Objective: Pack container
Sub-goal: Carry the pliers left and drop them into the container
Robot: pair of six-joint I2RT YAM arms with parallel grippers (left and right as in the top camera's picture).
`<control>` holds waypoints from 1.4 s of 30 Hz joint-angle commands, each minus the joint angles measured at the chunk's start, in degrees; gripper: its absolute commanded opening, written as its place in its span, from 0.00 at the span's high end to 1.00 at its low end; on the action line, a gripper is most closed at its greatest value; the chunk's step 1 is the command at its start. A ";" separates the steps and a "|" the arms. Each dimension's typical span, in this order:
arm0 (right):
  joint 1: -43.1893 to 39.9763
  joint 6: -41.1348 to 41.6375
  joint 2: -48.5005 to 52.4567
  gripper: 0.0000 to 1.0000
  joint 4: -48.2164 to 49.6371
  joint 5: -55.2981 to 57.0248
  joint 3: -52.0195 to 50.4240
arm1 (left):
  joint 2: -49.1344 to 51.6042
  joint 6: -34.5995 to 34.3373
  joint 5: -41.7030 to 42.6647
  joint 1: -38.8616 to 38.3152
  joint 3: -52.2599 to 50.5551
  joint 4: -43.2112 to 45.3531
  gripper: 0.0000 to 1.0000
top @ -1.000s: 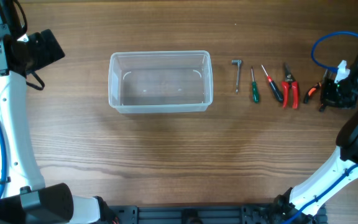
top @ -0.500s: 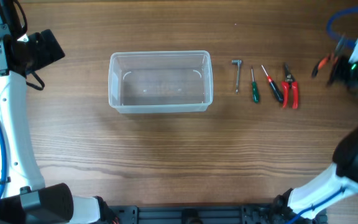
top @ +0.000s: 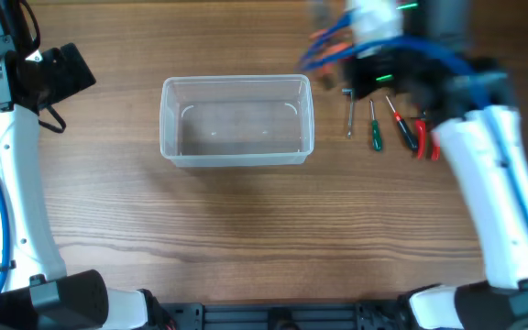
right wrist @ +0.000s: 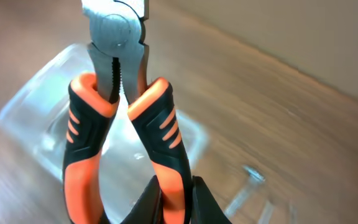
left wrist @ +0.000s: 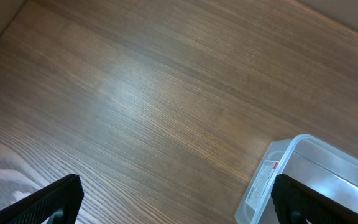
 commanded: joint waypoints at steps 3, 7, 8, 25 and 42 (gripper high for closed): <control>13.46 -24.44 7.89 0.96 1.88 5.07 -0.20 | 0.22 0.04 -0.70 0.24 0.02 0.17 0.00; 15.39 -34.27 15.32 0.96 7.10 9.09 -0.20 | 0.22 0.04 -0.70 0.24 0.02 0.17 0.00; 15.30 -34.29 16.55 0.96 8.57 10.34 -0.20 | 0.22 0.04 -0.70 0.24 0.02 0.17 0.00; 6.93 -49.79 29.53 0.96 15.43 14.62 -0.22 | 0.22 0.04 -0.70 0.24 0.02 0.17 0.00; 6.38 -42.64 29.11 0.60 18.58 10.29 -0.20 | 0.22 0.04 -0.70 0.24 0.02 0.20 0.00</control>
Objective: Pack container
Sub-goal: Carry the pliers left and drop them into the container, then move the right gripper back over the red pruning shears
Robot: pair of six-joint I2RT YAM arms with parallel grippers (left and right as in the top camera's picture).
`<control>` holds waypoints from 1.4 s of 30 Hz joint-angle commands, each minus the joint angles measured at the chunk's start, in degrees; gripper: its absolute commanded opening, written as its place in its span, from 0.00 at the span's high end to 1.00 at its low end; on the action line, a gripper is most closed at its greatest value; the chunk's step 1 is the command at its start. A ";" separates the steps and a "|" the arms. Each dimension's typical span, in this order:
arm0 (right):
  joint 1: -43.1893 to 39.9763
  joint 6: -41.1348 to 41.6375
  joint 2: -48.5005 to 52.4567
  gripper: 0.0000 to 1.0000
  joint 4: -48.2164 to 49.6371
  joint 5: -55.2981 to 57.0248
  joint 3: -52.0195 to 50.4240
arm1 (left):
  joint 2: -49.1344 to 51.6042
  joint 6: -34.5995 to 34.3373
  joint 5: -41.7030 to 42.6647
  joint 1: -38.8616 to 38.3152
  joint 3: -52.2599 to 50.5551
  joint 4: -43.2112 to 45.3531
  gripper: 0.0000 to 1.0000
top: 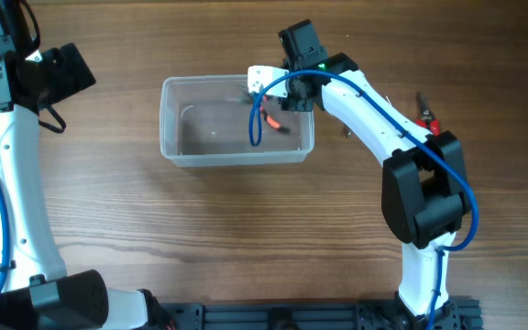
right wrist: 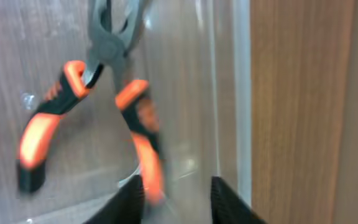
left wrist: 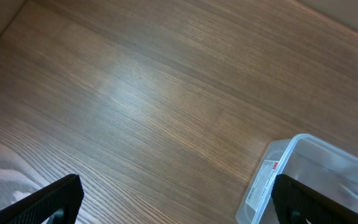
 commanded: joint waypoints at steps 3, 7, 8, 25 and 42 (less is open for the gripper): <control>0.26 13.51 -3.26 0.52 4.55 0.44 0.42 | 0.22 0.04 -0.70 0.24 0.02 0.17 0.00; 0.24 22.64 -8.96 0.46 5.66 2.78 0.42 | 0.22 0.04 -0.70 0.24 0.02 0.17 0.00; 0.22 26.77 -11.08 0.42 5.46 3.91 0.42 | 0.22 0.04 -0.70 0.24 0.02 0.17 0.00; -33.03 65.70 -18.43 0.14 -21.22 -1.38 -1.27 | 0.22 0.04 -0.70 0.24 0.02 0.17 0.00; -43.39 62.12 -1.16 0.25 -27.50 -1.70 -1.75 | 0.22 0.04 -0.70 0.24 0.02 0.17 0.00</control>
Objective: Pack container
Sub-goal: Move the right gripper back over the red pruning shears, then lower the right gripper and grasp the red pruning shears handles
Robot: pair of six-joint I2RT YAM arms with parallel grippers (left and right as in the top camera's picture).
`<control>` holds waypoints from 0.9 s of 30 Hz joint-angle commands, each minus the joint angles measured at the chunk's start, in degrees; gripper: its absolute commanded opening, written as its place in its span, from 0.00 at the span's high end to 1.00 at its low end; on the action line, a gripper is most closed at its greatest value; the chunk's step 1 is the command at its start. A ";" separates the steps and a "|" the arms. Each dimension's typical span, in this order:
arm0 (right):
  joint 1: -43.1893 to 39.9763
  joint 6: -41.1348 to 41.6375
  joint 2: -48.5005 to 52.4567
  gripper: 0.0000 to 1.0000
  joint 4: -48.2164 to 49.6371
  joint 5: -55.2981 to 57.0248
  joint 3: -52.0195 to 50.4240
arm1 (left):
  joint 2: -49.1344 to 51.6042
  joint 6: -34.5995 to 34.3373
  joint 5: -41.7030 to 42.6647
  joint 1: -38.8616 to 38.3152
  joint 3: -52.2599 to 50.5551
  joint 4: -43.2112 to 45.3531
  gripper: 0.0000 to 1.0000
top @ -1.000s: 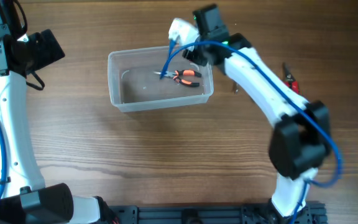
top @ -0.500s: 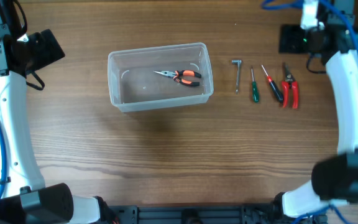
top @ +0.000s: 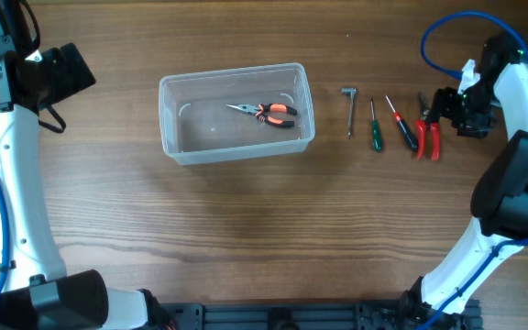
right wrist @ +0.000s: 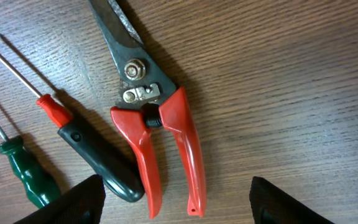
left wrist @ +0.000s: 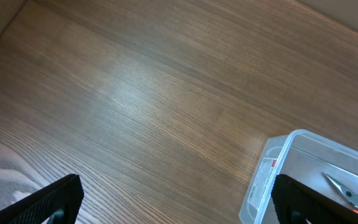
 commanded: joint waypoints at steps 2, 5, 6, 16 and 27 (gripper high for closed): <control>0.04 -3.23 0.50 0.25 0.28 1.49 0.17 | 0.22 0.04 -0.70 0.24 0.02 0.17 0.00; -0.04 -5.95 0.52 0.28 0.37 3.67 -0.04 | 0.22 0.04 -0.70 0.24 0.02 0.17 0.00; -0.07 -6.62 0.52 0.30 0.61 3.80 -0.31 | 0.22 0.04 -0.70 0.24 0.02 0.17 0.00; -0.17 -11.93 0.52 0.32 6.25 4.04 -8.26 | 0.22 0.04 -0.70 0.24 0.02 0.20 0.00; -0.15 -11.28 0.52 0.37 11.78 3.98 -13.94 | 0.22 0.04 -0.72 0.24 0.02 0.17 0.00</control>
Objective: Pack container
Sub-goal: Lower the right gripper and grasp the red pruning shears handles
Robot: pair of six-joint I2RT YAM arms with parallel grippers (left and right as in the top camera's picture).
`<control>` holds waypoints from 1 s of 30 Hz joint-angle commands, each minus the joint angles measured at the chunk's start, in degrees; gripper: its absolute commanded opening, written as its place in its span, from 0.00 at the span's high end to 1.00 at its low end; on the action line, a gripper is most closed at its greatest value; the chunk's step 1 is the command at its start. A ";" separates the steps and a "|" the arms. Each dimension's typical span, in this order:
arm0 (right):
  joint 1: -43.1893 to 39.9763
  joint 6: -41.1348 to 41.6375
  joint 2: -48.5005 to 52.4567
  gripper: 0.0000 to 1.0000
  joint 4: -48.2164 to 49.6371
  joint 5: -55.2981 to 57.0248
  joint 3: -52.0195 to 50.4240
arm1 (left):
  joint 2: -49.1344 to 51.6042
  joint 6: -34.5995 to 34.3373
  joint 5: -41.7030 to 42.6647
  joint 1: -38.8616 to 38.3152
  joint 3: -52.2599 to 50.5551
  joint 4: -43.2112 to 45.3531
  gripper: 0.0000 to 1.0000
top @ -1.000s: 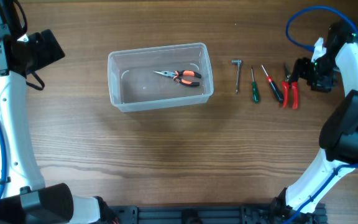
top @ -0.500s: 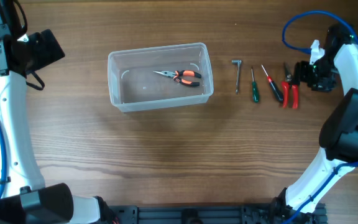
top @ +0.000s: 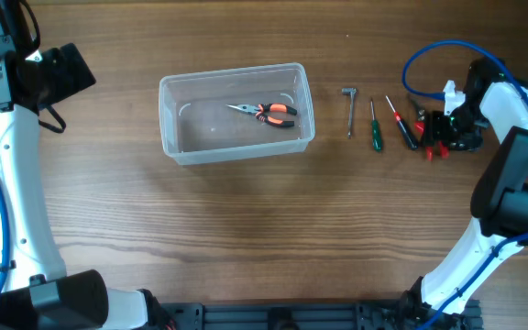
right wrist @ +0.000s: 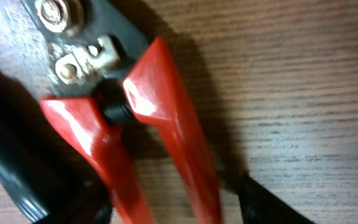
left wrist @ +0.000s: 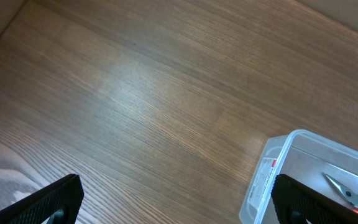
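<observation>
The clear plastic container (top: 236,115) stands left of the table's middle, with orange-handled pliers (top: 269,112) lying inside it. The red-handled shears (right wrist: 160,130) lie at the right end of a row of tools. My right gripper (top: 440,136) is low over them and open, its fingers (right wrist: 263,202) standing on either side of the two red handles. At the far left, my left gripper (left wrist: 179,211) hangs open over bare wood, holding nothing. The container's corner (left wrist: 291,162) shows in its view.
A small hex wrench (top: 351,110), a green screwdriver (top: 374,128) and a red-and-black screwdriver (top: 400,124) lie in a row between the container and the shears. The black screwdriver handle (right wrist: 23,180) sits right beside the shears' left handle.
My right gripper has come down from above the red shears and its open fingers now straddle the handles. The left arm, the container and the pliers are unchanged.
My right gripper first held the orange pliers near the container, then had them inside it. Later the pliers lay in the container and the gripper was open above the red shears. Now it is down around their handles.
</observation>
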 commanded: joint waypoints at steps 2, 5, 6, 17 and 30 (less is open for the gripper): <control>-0.20 -0.35 0.57 0.34 1.03 0.90 -2.10 | 0.22 0.04 -0.68 0.24 0.02 0.15 0.00; -0.20 -0.42 0.57 0.35 2.23 0.72 -2.08 | 0.22 0.04 -0.68 0.24 0.02 0.15 0.00; -0.20 -0.42 0.57 0.34 2.32 0.72 -2.08 | 0.22 0.04 -0.68 0.24 0.02 0.15 0.00; -0.20 -0.42 0.52 0.32 1.77 0.46 -1.07 | 0.22 0.04 -0.68 0.24 0.02 0.15 0.00; -0.20 -5.68 -0.11 0.30 -1.70 -0.13 6.54 | 0.22 0.04 -0.68 0.24 0.02 0.15 0.00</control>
